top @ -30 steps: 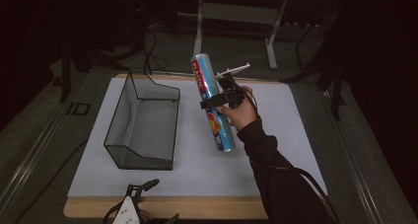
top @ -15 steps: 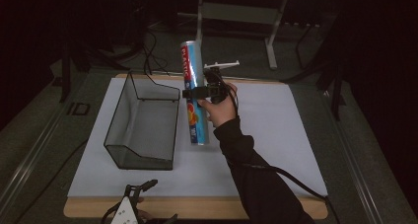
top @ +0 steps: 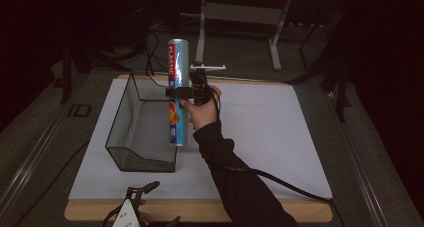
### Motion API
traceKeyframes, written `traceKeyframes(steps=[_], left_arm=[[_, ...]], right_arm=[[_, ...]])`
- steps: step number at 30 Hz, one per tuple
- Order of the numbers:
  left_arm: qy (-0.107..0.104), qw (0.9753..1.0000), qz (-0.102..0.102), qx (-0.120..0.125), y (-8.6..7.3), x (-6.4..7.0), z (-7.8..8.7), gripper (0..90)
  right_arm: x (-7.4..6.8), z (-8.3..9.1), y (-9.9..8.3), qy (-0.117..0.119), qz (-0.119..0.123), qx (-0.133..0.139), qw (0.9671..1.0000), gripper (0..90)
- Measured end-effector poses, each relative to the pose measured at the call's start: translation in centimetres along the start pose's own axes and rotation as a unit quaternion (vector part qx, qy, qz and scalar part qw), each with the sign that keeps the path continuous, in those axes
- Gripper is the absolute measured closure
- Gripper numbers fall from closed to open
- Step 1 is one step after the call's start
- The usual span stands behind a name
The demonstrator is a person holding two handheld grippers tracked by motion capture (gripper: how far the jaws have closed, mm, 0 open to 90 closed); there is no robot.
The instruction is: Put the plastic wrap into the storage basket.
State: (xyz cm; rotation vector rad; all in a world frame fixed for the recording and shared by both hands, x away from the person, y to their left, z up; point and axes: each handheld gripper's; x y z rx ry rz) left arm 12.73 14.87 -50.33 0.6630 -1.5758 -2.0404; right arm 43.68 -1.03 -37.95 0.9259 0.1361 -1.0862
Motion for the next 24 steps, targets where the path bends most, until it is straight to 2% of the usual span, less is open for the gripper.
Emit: traceKeyframes(steps=[5,6,8,12,14,18,22,24], left_arm=[[-0.001,1.0000,-0.003,-0.004,0.0,0.1,-0.1,0.2],[-0.001,0.9999,-0.008,-0.007,0.0,0.1,-0.1,0.2],[0.001,0.9999,-0.009,-0.008,0.0,0.1,0.0,0.2],[-0.001,1.0000,-0.007,-0.006,0.0,0.1,0.0,0.2],[-0.003,1.0000,-0.007,-0.006,0.0,0.0,-0.1,0.2],[-0.005,0.9999,-0.009,-0.006,0.0,0.0,-0.1,0.2],[-0.007,0.9999,-0.010,-0.005,0.1,0.1,-0.1,0.2],[-0.012,0.9999,-0.009,0.000,0.1,0.0,0.0,0.2]], right_arm=[[-0.6,-1.4,-0.6,0.020,-0.023,0.016,0.9994,32.0],[-0.8,-2.3,-0.9,0.028,-0.029,0.020,0.9990,32.1],[-0.7,-3.1,-1.3,0.015,-0.022,0.024,0.9993,32.1],[0.3,-4.3,-1.9,0.018,-0.044,0.023,0.9986,32.0],[0.5,-4.9,-2.2,0.019,-0.053,0.014,0.9983,32.0],[0.5,-6.1,-3.1,-0.002,-0.047,0.006,0.9989,32.0],[0.6,-6.8,-3.8,-0.006,-0.049,0.001,0.9988,32.0],[0.9,-7.6,-4.5,-0.013,-0.056,-0.013,0.9983,32.0]])
Point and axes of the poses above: each handheld gripper's, and its own axes: z roughly backward along the jaws, y roughly out of its top, x roughly to its right, and after that the axes turned 8 degrees about -x, right-handed
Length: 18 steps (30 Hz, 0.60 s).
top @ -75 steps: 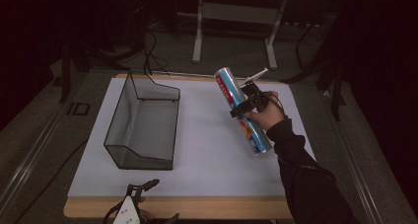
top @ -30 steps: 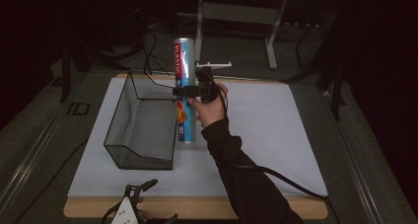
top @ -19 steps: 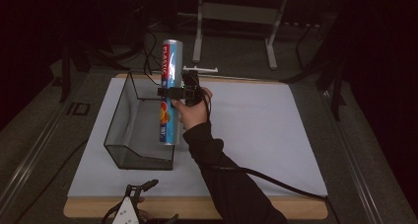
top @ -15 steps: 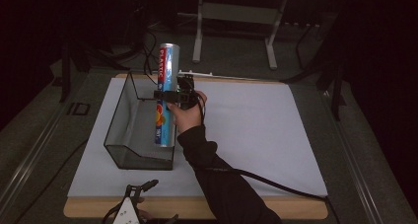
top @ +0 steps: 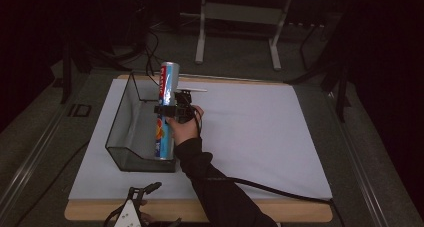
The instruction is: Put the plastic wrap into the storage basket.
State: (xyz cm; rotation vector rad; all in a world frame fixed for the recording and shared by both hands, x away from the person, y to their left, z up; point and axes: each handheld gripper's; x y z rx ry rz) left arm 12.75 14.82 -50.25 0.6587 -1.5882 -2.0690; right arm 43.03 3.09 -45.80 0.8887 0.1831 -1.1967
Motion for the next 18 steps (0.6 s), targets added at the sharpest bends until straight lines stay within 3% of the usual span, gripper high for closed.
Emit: traceKeyframes(steps=[3,11,14,18], left_arm=[[-0.001,1.0000,0.000,0.004,0.0,0.0,0.0,0.2],[-0.003,1.0000,-0.001,0.002,0.0,0.0,-0.1,0.2],[-0.004,1.0000,-0.002,0.001,0.0,0.0,-0.1,0.2],[-0.003,1.0000,-0.001,0.003,0.0,-0.1,-0.1,0.2]], right_arm=[[0.1,-0.7,-0.5,-0.018,0.001,-0.010,0.9998,32.0],[0.1,-1.5,-1.0,-0.036,-0.012,-0.023,0.9990,31.8],[-0.4,-2.0,-1.1,-0.065,-0.006,-0.026,0.9976,31.3],[-0.8,-2.4,-1.0,-0.084,-0.003,-0.032,0.9960,31.2]])
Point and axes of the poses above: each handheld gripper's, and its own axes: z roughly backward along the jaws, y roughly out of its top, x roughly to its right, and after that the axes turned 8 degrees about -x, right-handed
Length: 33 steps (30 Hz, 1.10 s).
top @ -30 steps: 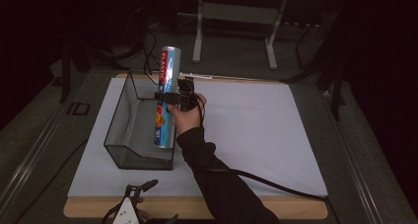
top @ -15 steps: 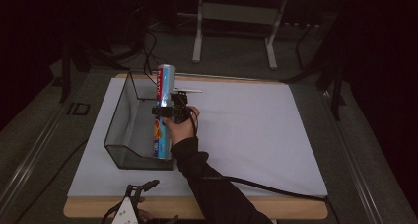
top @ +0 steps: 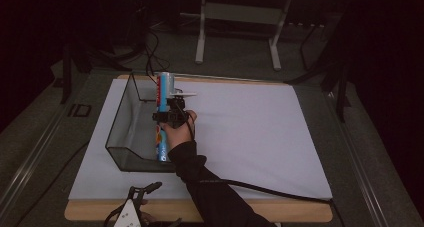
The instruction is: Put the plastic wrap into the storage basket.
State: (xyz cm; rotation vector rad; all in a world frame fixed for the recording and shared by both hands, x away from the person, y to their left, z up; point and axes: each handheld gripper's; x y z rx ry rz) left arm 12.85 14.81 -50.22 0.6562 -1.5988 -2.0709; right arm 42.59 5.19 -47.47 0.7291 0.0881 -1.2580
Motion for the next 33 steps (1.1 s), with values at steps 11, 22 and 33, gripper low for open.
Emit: traceKeyframes(steps=[11,22,33], left_arm=[[-0.001,1.0000,-0.002,-0.002,0.0,0.0,0.0,0.2],[0.000,1.0000,-0.004,-0.005,0.0,0.1,-0.1,0.2],[0.000,1.0000,-0.002,-0.007,-0.1,0.1,-0.2,0.2]], right_arm=[[-0.7,-0.7,-0.2,-0.049,0.032,-0.009,0.9983,28.9],[-0.5,0.7,0.4,-0.045,0.081,-0.013,0.9956,21.8],[0.6,4.9,1.7,-0.033,0.141,-0.010,0.9893,16.8]])
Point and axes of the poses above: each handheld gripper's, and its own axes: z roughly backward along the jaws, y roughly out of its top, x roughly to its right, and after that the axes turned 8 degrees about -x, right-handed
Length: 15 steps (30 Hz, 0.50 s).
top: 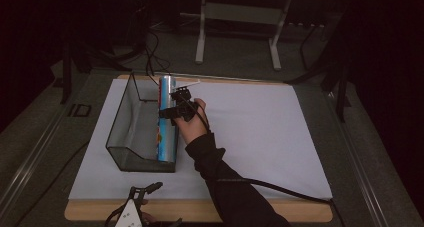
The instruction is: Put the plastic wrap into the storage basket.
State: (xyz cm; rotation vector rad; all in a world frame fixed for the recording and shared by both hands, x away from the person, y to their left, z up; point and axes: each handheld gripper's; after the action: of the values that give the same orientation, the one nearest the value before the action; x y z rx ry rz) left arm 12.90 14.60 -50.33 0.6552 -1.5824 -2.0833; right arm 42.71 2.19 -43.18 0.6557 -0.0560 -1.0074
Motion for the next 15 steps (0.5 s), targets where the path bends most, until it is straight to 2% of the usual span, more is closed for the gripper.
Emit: traceKeyframes(steps=[2,4,7,11,15], left_arm=[[0.000,1.0000,0.000,0.000,0.0,0.0,0.0,0.2],[0.000,1.0000,0.000,0.000,0.0,0.0,-0.1,0.2],[-0.001,1.0000,0.001,-0.003,0.0,0.0,-0.2,0.2],[-0.001,1.0000,0.001,-0.002,-0.1,0.1,-0.3,0.2],[-0.002,1.0000,0.003,-0.004,-0.1,0.0,-0.4,0.2]], right_arm=[[0.4,0.6,-0.1,0.009,0.004,-0.003,0.9999,16.8],[0.7,1.5,-0.3,0.003,0.012,0.004,0.9999,16.9],[1.2,2.8,-0.7,0.006,0.018,0.011,0.9998,18.1],[1.7,4.3,-1.6,-0.005,0.048,0.009,0.9988,21.4],[2.6,5.5,-2.7,-0.016,0.073,0.019,0.9970,21.5]])
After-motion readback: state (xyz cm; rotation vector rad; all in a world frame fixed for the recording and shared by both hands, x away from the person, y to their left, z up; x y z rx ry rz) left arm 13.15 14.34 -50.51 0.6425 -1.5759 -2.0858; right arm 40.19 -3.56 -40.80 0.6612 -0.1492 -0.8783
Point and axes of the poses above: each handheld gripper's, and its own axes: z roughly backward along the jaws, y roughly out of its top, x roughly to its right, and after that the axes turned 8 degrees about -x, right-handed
